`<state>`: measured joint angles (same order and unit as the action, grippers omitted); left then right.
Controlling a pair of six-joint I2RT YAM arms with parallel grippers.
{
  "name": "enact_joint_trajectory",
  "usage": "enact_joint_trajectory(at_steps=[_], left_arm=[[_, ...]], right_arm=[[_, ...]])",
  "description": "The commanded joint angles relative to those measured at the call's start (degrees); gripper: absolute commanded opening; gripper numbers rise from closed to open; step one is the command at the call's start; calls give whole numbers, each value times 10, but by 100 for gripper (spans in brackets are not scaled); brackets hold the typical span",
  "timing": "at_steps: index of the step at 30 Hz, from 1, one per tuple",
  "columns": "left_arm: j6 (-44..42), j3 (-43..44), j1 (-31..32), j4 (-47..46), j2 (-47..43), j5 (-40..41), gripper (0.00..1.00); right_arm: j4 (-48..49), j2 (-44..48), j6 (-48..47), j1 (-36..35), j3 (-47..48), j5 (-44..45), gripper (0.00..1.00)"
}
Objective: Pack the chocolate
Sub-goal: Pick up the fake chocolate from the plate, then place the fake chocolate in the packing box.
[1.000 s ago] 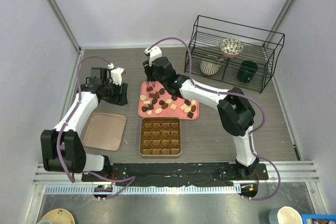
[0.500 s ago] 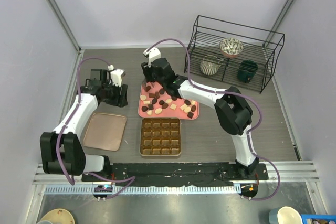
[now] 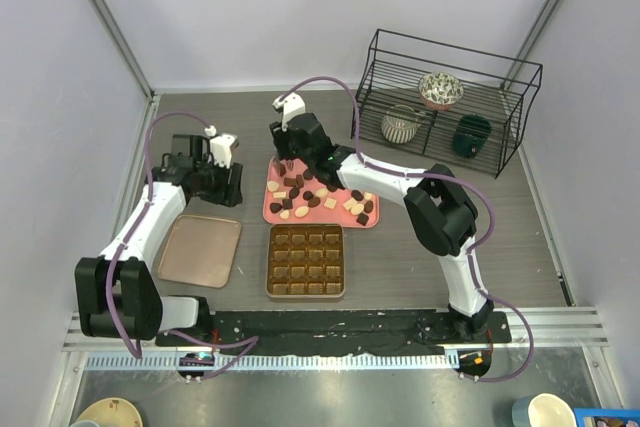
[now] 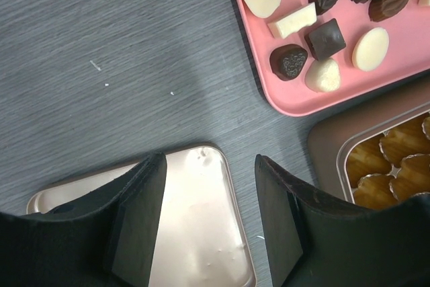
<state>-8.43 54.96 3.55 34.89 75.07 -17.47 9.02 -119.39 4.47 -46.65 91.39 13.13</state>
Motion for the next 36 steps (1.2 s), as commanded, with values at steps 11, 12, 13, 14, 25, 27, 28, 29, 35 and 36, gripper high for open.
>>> enact_joint_trajectory(at_steps=[11, 12, 13, 14, 25, 27, 28, 29, 35, 36], left_arm=[[-11, -21, -4, -20, -31, 8, 58], [-10, -21, -4, -19, -31, 6, 58], [-9, -17, -4, -13, -32, 5, 58], [-8, -14, -4, -9, -34, 3, 58], [-12, -5, -5, 39, -64, 2, 59], [-12, -8, -4, 49, -71, -5, 59], [-12, -13, -4, 52, -74, -7, 58], [-13, -17, -4, 53, -77, -11, 58], [-23, -31, -4, 68, -94, -19, 58], [-26, -31, -5, 72, -97, -21, 58]], right_arm=[[-8, 39, -1, 0, 6, 14, 20], [-13, 49, -4, -1, 10, 15, 18], [-16, 56, -13, -3, 11, 17, 18], [-19, 64, -18, -8, 11, 24, 17], [-31, 281, -12, -90, -160, 65, 16], [-34, 332, 6, -113, -206, 63, 16], [-36, 346, 12, -122, -219, 65, 16], [-41, 372, 19, -129, -232, 65, 16], [-50, 413, 49, -183, -284, 63, 17], [-51, 408, 50, -186, -286, 63, 18]])
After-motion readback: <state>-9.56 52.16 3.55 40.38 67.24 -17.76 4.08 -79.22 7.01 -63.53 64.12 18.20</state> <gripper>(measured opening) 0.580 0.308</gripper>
